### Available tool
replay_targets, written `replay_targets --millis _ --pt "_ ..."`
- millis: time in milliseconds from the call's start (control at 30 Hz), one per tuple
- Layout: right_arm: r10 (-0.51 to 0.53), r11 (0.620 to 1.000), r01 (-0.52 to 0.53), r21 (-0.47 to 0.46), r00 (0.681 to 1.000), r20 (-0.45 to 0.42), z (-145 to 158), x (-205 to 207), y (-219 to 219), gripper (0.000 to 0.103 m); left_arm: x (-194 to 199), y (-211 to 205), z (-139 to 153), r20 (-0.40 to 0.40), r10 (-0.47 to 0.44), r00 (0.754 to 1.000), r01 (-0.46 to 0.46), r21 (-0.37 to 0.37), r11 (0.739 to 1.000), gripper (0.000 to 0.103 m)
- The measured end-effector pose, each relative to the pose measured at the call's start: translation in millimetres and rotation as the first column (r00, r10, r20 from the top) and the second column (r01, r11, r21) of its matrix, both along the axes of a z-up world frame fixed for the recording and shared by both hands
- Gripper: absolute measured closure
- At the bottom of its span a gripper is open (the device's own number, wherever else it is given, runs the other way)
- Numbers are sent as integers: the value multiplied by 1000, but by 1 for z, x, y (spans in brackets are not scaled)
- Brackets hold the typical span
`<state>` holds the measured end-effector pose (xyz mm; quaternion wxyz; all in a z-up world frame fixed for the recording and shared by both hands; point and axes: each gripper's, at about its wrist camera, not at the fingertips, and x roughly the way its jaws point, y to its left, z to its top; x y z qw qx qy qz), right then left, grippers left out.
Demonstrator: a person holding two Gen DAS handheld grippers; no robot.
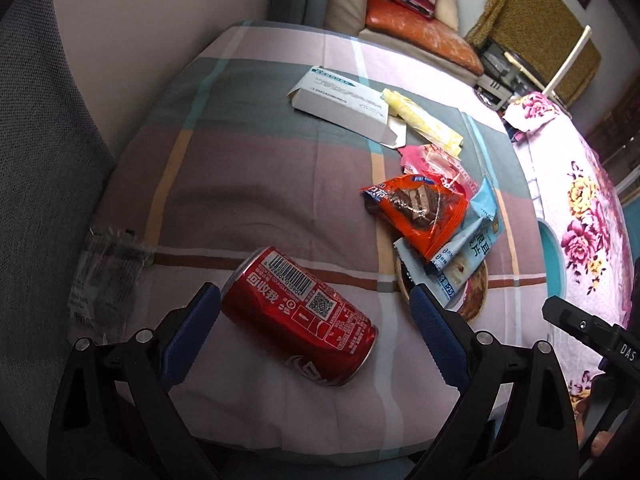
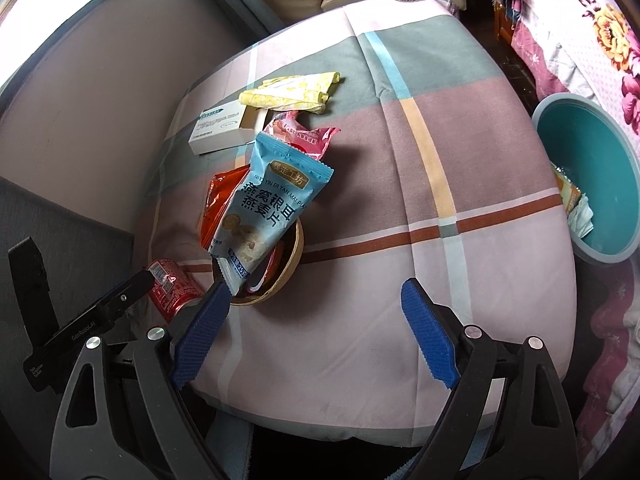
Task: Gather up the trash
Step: 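Move the left gripper to the red can while the right gripper approaches the orange wrapper, then grasp the red Coca-Cola can with the left gripper while the right gripper grasps the orange Ovaltine wrapper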
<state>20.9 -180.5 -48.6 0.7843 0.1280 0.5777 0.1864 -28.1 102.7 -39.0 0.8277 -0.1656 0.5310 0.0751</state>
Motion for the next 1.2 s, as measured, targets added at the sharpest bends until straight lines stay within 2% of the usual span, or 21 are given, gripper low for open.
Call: replay_targets --millis 100,267,400,500,533,733,867,1033,1200 --pt "2 1000 -2 -1 1000 -2 -1 -1 0 20 -6 6 -12 -28 30 999 -31 -26 999 8" --pt "2 1000 -2 -5 1000 -19 -9 2 2 19 -6 1 -29 -59 16 998 -19 -34 999 8" --pt "9 1000 -10 -17 999 -30 -14 5 7 20 -3 2 -45 -76 11 997 -18 -85 996 8" --pt "8 1000 -9 -24 1000 -22 -12 10 9 20 -2 1 -49 -49 -11 999 6 -113 994 8" --pt "5 1000 -6 -27 1000 -16 -10 12 10 20 0 0 -48 -30 -22 999 19 -108 994 14" --pt "14 999 -13 -52 1000 20 5 28 22 20 17 -2 -36 61 -73 995 75 -38 996 18" --pt "56 997 -52 -59 997 61 22 42 43 20 34 8 -34 93 -107 990 110 -35 993 18" --pt "160 987 -157 -45 984 76 38 66 91 20 49 20 -38 92 -135 987 138 -30 990 18" --pt "233 969 -227 -99 971 51 29 93 136 21 53 36 -41 93 -117 989 123 -63 990 17"
